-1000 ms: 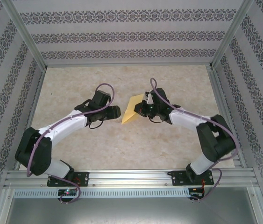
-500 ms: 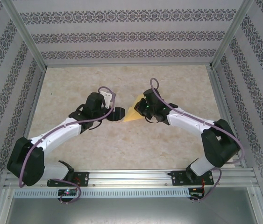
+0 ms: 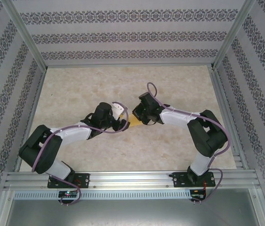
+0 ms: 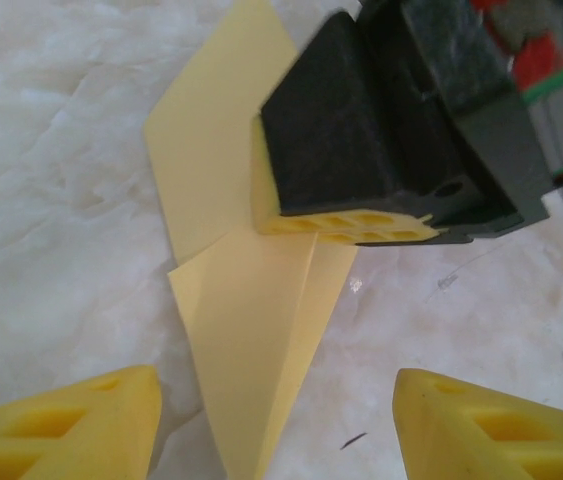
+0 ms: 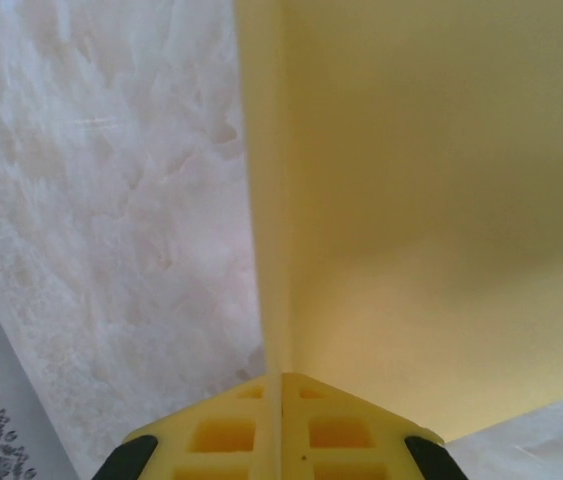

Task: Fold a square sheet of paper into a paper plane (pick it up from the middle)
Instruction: Fourth fold the wing at the center of the table.

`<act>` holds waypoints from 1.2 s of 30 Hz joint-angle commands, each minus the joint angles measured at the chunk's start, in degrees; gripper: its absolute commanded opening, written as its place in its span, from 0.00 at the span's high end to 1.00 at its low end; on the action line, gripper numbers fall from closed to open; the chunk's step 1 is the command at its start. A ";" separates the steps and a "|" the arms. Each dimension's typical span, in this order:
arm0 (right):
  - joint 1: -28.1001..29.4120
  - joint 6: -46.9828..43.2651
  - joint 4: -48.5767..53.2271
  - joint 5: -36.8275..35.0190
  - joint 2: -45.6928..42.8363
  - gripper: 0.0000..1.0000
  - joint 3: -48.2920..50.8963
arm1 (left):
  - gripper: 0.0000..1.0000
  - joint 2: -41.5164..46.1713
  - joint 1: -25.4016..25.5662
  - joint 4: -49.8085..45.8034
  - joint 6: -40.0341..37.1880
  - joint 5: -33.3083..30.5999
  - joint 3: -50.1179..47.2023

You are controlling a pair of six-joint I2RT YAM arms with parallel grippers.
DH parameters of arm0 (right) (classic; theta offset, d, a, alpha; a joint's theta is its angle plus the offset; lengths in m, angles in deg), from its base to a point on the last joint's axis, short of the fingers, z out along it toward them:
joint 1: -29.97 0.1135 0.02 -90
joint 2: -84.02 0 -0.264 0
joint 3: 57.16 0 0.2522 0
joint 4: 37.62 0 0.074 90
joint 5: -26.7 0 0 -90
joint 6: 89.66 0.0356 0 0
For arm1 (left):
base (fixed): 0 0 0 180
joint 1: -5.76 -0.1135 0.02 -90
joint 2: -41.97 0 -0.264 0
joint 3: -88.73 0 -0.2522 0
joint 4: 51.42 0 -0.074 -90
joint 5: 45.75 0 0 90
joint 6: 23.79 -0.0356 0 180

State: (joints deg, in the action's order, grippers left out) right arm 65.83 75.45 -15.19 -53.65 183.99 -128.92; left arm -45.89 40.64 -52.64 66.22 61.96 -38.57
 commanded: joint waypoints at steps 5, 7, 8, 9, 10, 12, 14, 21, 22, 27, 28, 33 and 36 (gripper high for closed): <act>-1.14 2.33 0.48 4.76 2.08 0.95 -2.87 | 0.48 -5.26 1.83 7.76 -15.89 0.65 -0.57; -1.52 2.08 0.78 5.27 2.16 0.94 -2.83 | 0.52 -5.94 1.78 8.56 -17.18 -0.21 -0.87; -1.65 1.97 0.87 5.81 2.34 0.94 -2.85 | 0.55 -6.22 1.78 9.33 -17.16 -0.48 -1.10; -1.75 1.93 1.07 6.15 2.47 0.94 -2.90 | 0.57 -6.43 1.85 10.47 -17.00 -0.69 -1.59; -1.84 1.88 1.09 6.51 2.45 0.94 -2.87 | 0.60 -6.65 1.81 12.12 -16.84 -0.80 -2.31; -2.14 1.96 1.03 6.94 2.45 0.94 -2.65 | 0.62 -7.00 1.78 14.97 -16.67 -1.27 -3.55; -2.35 2.13 0.68 7.62 2.39 0.94 -2.49 | 0.64 -7.55 1.78 16.13 -16.87 -1.51 -3.91; -2.74 2.67 0.07 9.61 2.52 0.93 -2.60 | 0.71 -9.28 1.79 19.22 -16.39 -2.06 -3.96; -2.73 2.86 -0.03 10.00 2.52 0.92 -2.45 | 0.72 -9.63 1.78 19.60 -16.32 -2.23 -3.98; -3.07 4.03 -1.11 11.16 2.34 0.91 -1.75 | 0.74 -11.00 1.81 21.45 -15.27 -1.95 -3.80; -3.28 4.23 -1.34 11.33 2.18 0.91 -1.61 | 0.75 -11.24 1.78 21.71 -15.22 -2.04 -3.80; -3.75 3.71 -0.93 11.45 1.49 0.85 -1.26 | 0.86 -11.38 1.78 22.47 -15.05 -2.14 -4.25; -4.51 1.05 -0.17 11.22 0.62 0.64 -0.98 | 0.92 -11.29 1.79 21.58 -14.88 -1.38 -4.02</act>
State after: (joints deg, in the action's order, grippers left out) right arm 62.07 78.21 -15.41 -42.94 185.84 -130.43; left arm -56.88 41.91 -33.96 51.25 59.82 -42.11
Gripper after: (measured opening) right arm 0.337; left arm 0.089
